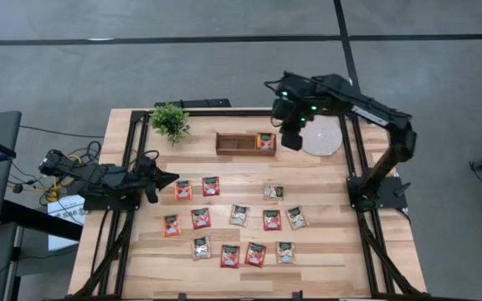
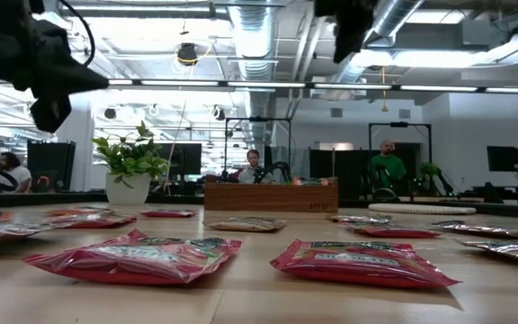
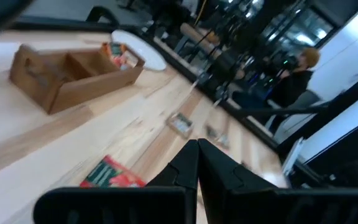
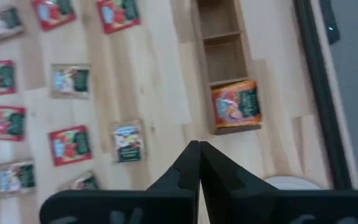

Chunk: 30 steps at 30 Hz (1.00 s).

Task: Pick & Place Tea
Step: Put the top orange tea bag into the right section of the wooden organizer

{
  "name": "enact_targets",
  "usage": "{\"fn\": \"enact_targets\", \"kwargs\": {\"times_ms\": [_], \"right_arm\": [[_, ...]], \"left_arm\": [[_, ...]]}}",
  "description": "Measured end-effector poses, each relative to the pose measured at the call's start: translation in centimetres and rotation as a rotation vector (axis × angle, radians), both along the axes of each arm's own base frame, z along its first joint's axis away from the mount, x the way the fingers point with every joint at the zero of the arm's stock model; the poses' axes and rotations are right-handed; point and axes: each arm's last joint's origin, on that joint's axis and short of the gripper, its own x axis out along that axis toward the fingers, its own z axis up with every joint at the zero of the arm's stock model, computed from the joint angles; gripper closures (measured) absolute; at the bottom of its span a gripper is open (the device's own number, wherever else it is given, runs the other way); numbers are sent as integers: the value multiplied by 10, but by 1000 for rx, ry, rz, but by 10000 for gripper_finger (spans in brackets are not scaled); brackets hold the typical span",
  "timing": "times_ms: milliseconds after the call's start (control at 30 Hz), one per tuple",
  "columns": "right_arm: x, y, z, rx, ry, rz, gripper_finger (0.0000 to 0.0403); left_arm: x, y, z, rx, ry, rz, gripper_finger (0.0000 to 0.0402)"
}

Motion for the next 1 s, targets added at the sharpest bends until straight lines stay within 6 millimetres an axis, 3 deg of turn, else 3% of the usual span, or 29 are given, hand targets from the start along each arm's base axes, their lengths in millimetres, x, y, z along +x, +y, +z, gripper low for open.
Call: {"fn": "enact_targets", "kwargs": {"times_ms": [167,467,600,800,1000], "right_arm": [[-32,13,-16,45,-86,-51,400],[-89,45,-71,125,-404,-230,397],[-106,59,-85,156,-554,-248,397],[-127,68,-94,139,-723,-228,397],[-143,71,-104,119,-783,-237,397]], "left_arm": [[1,-1,6,47,-48,-48,401],[11,-5,10,89,-27,-77,401],[22,-9,25,110,37,-71,401],[47,-14,50,175,281,-52,401],[81,-13,73,186,544,-39,401]]}}
